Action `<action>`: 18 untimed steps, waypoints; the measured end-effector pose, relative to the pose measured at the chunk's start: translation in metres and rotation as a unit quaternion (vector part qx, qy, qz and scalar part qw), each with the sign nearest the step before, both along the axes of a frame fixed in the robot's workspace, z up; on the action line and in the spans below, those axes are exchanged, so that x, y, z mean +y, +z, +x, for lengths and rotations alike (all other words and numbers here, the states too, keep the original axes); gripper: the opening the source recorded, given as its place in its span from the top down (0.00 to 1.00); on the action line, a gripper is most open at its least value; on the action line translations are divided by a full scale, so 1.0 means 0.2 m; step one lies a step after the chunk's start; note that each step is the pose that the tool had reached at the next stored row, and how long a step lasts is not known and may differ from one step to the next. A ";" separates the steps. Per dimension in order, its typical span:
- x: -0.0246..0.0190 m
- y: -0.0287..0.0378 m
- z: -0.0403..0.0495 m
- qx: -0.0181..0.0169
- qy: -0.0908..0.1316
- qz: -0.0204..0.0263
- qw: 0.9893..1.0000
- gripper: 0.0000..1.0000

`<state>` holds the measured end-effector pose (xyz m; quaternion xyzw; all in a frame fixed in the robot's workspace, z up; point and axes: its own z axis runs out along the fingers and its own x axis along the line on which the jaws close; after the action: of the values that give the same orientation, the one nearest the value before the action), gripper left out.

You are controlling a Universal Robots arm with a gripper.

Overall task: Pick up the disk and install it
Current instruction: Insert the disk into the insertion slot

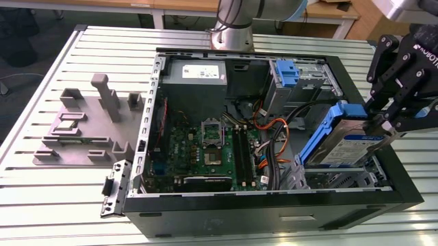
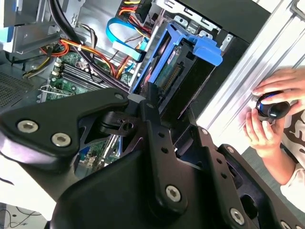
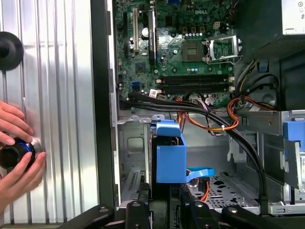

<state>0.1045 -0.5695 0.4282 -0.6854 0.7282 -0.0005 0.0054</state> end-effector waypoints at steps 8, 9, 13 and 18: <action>0.000 -0.023 0.001 0.000 0.000 0.000 1.000 0.65; 0.000 -0.031 0.001 0.000 0.000 0.000 1.000 0.65; 0.000 -0.066 0.001 0.000 0.000 0.000 1.000 0.65; 0.000 -0.112 0.001 0.000 0.000 0.000 1.000 0.65</action>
<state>0.1047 -0.5695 0.4058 -0.6854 0.7282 -0.0006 0.0054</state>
